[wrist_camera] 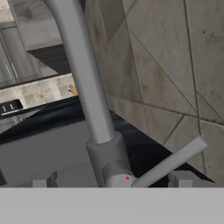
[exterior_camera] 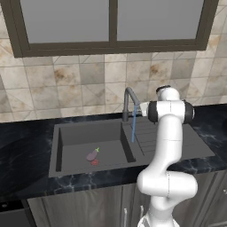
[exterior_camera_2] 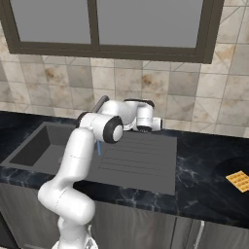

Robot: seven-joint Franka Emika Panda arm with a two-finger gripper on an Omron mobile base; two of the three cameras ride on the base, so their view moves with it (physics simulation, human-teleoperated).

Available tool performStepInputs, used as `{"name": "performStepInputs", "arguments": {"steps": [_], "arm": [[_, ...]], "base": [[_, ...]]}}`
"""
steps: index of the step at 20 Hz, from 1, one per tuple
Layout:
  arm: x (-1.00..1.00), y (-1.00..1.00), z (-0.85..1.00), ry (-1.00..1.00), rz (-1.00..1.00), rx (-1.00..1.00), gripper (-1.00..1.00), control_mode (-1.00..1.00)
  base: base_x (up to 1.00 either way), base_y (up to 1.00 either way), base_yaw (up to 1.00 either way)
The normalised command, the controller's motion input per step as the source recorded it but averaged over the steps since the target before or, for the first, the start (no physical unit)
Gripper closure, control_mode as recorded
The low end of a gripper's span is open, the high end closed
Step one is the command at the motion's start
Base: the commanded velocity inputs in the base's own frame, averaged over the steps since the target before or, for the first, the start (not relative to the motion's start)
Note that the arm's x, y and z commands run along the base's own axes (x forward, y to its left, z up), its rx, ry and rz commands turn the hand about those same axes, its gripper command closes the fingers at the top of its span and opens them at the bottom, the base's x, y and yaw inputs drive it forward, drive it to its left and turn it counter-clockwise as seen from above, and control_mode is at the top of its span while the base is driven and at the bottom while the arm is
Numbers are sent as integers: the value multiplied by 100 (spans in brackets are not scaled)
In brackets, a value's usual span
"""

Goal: Turn on the sink faucet. Then move the eggplant from the counter to the sink. Turn off the sink. Move the vegetable from the sink to the pot next to the stove. Finally move the pot to the front right burner.

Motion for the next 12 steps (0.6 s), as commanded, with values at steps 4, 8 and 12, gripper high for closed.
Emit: {"name": "performStepInputs", "arguments": {"steps": [4,8,12], "arm": [[-5,38,45,-3,0,0,-100,-100],[-9,38,53,-5,0,0,-100,-100],[-8,42,63,-9,2,0,-100,-100]], "base": [[0,0,0],[0,0,0],[0,0,0]]}}
